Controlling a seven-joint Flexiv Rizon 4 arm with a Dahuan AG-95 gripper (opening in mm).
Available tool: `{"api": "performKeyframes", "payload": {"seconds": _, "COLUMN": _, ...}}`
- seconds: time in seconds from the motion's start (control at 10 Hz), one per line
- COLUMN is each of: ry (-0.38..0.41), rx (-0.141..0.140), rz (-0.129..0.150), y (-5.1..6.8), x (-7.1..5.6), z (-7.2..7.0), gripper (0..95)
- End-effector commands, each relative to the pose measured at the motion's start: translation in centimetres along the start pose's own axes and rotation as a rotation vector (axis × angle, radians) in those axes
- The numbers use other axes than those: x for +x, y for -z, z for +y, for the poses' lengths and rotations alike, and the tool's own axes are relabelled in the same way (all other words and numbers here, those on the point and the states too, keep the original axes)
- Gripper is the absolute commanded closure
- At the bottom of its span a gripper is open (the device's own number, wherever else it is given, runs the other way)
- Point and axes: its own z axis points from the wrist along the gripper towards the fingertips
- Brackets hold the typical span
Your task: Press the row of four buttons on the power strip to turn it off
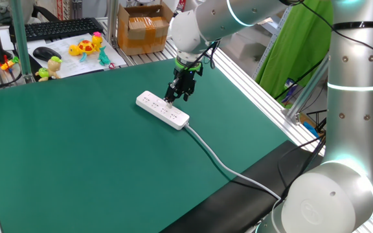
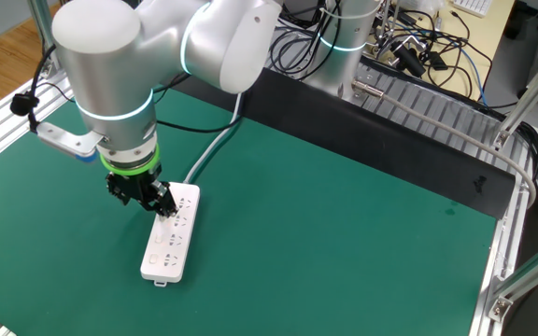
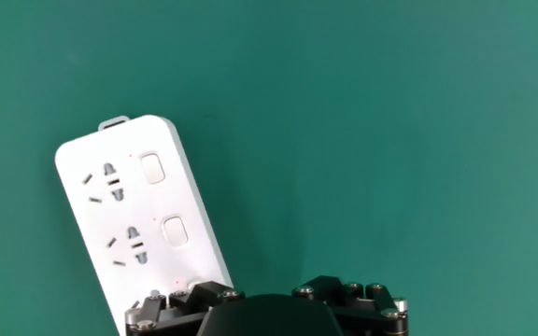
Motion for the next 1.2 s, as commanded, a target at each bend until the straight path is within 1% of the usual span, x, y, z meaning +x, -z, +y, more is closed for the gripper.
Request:
{"api": "performKeyframes", "payload": {"seconds": 0.1, "ry": 0.004, "rx": 0.013, "rz": 0.018, "y": 0.9, "x": -1.4, "z": 0.2, "gripper": 19.0}}
{"api": "performKeyframes", "payload": {"seconds": 0.2, "ry": 0.016, "rx": 0.01, "rz": 0.019, "y": 1.3, "x": -2.2, "z": -0.2, "gripper": 19.0}}
{"api": "performKeyframes", "payload": {"seconds": 0.4, "ry": 0.012, "rx": 0.013, "rz": 0.009, "y": 0.5, "x": -3.0, "z": 0.2, "gripper": 19.0}}
{"api": "performKeyframes", "payload": {"seconds": 0.5, "ry": 0.01, "rx": 0.012, "rz": 0.008, "y": 0.2, "x": -3.2, "z": 0.3, "gripper": 19.0}}
{"api": "performKeyframes", "payload": {"seconds": 0.6, "ry": -0.006, "rx": -0.005, "rz": 0.013, "y": 0.6, "x": -3.4, "z": 0.7, "gripper": 19.0}}
{"api": "performKeyframes", "payload": {"seconds": 0.7, "ry": -0.013, "rx": -0.001, "rz": 0.015, "y": 1.0, "x": -3.5, "z": 1.2, "gripper": 19.0}}
{"api": "performKeyframes", "payload": {"seconds": 0.8, "ry": -0.016, "rx": 0.005, "rz": 0.015, "y": 1.2, "x": -3.6, "z": 1.5, "gripper": 19.0}}
{"api": "performKeyframes", "payload": {"seconds": 1.2, "ry": -0.016, "rx": 0.009, "rz": 0.009, "y": 0.8, "x": -3.8, "z": 1.6, "gripper": 19.0}}
